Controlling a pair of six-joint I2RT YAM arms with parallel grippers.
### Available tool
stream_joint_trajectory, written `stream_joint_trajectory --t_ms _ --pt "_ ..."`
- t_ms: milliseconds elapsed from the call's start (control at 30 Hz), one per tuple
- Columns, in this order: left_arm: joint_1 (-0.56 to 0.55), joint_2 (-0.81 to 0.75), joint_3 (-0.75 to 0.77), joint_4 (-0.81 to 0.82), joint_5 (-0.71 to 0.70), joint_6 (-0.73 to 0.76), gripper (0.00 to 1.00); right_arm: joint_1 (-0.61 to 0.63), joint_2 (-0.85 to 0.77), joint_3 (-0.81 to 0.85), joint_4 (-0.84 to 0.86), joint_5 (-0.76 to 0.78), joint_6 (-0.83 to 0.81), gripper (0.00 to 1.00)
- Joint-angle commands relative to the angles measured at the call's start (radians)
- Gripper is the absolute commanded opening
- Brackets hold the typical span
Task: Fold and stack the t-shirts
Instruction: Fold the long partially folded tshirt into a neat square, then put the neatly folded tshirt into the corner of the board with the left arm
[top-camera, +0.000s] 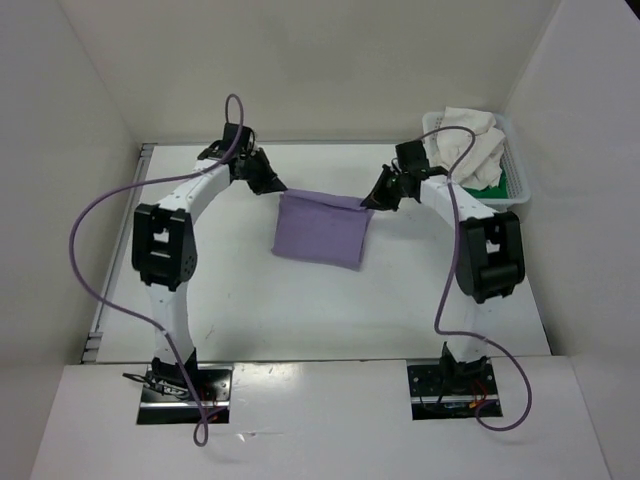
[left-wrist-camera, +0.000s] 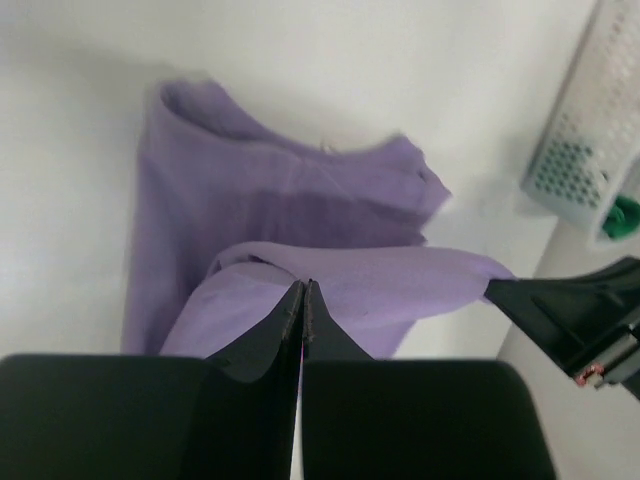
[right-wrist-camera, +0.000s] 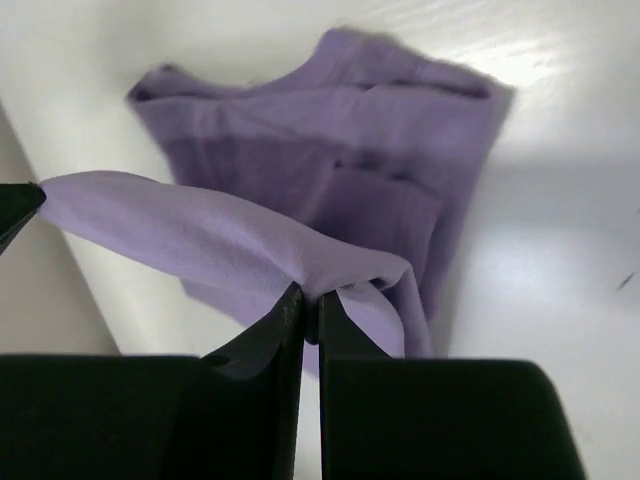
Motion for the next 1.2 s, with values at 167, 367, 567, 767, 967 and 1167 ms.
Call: stream_joint_trajectory --t_ms 167,367,567,767,967,1167 --pt "0.021 0.218 0.263 0.005 -0.090 -0.067 0.11 -0.030 0.216 0.285 -0.044 0.053 -0.075 0.17" --pt "0.041 0.088 0.198 0.077 -0.099 -0.067 0.50 -0.019 0.110 0.269 -0.034 0.090 -0.086 0.43" --pt "0.042 -0.003 -0.122 0.138 -0.122 0.052 0.72 0.051 0.000 0.059 -0.011 0.061 -0.109 0.06" --pt "0.071 0.058 -0.287 0.226 0.117 0.172 0.86 0.113 -0.175 -0.159 0.096 0.016 -0.052 0.02" --pt "0.025 0.167 -0.229 0.246 0.217 0.217 0.75 0.122 -0.238 -0.224 0.088 -0.018 -0.043 0.26" --pt "-0.013 0.252 -0.143 0.283 0.240 0.148 0.13 0.122 -0.298 -0.268 0.099 -0.018 -0.032 0.43"
